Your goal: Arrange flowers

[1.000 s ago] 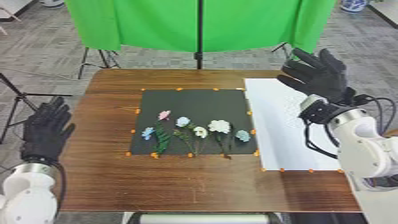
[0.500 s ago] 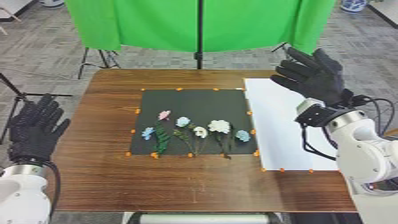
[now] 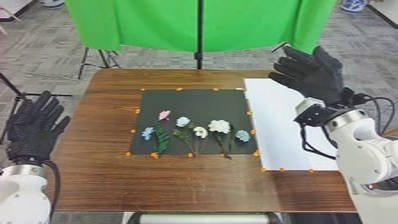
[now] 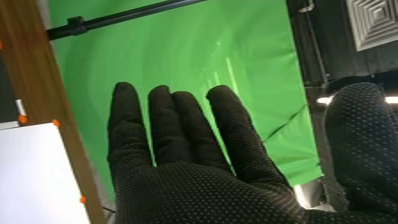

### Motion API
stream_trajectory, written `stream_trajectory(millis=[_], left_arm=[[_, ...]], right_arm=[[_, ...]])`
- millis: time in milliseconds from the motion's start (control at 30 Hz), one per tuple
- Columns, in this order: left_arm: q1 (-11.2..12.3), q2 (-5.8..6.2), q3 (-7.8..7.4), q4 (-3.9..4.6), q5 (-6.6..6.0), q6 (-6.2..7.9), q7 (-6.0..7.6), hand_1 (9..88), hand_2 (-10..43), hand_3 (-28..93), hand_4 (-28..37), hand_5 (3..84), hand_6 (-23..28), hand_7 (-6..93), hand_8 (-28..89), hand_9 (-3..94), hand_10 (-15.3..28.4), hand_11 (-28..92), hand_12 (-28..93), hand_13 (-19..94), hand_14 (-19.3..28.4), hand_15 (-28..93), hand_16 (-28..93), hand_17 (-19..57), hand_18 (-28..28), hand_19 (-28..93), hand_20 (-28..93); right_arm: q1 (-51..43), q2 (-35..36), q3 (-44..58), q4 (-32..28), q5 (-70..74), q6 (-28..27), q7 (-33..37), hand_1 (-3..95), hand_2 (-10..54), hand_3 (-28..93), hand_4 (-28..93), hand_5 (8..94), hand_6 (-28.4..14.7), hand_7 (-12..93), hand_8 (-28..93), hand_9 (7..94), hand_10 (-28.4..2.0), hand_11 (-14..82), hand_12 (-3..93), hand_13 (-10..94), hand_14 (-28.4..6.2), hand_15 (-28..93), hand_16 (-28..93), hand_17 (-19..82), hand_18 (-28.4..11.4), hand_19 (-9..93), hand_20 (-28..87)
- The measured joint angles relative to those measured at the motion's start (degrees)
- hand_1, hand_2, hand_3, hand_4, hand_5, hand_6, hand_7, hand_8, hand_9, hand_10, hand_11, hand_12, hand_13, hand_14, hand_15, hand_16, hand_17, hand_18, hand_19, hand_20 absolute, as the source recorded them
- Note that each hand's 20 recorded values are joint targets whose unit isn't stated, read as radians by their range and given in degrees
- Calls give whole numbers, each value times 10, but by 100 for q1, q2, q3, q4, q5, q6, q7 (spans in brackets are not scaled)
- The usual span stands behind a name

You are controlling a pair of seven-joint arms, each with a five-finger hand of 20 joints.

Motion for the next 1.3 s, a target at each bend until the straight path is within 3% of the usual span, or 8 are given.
stream_trajectory(millis=[267,933,1300], left_arm=[[22,-20,-1,-44,-51,-34,16,236,120,724,-283,367,60,68,-78,259,119,143,53,149,83,131,-70,-69,104,222,88],[-34,-56,46,-37,-278,-94,206,237,123,722,-283,403,72,87,-79,312,138,171,73,203,112,183,-63,-63,116,238,91],[-69,-96,89,-33,-296,-137,224,237,123,725,-283,406,74,91,-78,317,138,174,77,210,115,193,-67,-60,118,239,90]], right_arm=[[8,-18,5,-8,-7,-59,2,145,71,747,-230,407,-123,28,-83,360,-156,28,108,278,-118,77,162,141,-172,247,199],[240,39,-148,-1,114,-74,-77,152,69,744,-228,411,-61,78,-86,366,-131,33,112,281,-133,88,169,136,-178,251,198],[267,55,-145,-10,233,-58,-100,154,70,741,-228,418,-56,88,-89,370,-132,34,114,289,-142,98,175,135,-179,254,198]])
